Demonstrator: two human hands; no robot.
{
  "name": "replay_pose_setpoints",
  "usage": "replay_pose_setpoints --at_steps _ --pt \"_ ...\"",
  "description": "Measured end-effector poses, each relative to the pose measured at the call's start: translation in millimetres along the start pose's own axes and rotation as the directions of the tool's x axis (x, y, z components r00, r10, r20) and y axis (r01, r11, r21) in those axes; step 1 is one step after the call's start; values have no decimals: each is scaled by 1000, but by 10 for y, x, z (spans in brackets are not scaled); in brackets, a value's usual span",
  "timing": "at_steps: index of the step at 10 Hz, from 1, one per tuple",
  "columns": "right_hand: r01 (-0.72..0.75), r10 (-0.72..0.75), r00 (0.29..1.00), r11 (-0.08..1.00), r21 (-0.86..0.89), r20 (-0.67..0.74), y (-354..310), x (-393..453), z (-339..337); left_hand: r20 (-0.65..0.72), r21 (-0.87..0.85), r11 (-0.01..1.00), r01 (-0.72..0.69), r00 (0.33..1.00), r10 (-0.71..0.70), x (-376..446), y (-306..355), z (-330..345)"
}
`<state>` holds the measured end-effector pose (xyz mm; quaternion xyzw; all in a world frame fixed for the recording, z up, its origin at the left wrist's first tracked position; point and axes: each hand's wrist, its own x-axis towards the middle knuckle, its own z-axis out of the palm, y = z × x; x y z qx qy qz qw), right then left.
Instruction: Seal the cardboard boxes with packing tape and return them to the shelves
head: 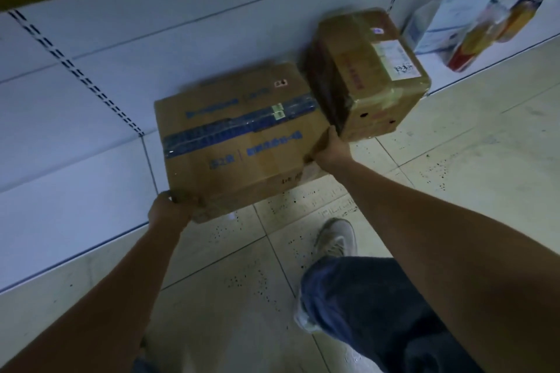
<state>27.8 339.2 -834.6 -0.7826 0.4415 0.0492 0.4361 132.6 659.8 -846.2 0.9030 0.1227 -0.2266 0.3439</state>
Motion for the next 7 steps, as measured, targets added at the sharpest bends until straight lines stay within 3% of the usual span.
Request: replay_pose_setpoints --at_steps 1,2,3,4,5,6,7 --pt "133 -136 990 989 -56 -46 -56 195 -19 30 -38 999 -37 999 39 95 53 2" --pt "94 -82 992 988 -122 97 -180 340 63 125 -123 989 -77 988 93 118 176 39" --pt "8 14 991 986 -165 136 -200 493 250 189 -223 970 -96 972 140 138 262 125" --pt "53 -17 987 974 -222 159 -207 515 241 181 -264 961 -85 974 135 196 244 249" --pt "113 -48 977 944 -309 210 -230 440 110 196 -195 980 -46 977 84 168 305 223" --pt "176 -107 972 919 -351 208 -297 221 -14 137 90 995 -43 990 31 -24 504 97" --pt "311 -224 941 867 -389 252 -333 -238 -73 78 288 943 -169 985 153 -525 539 18"
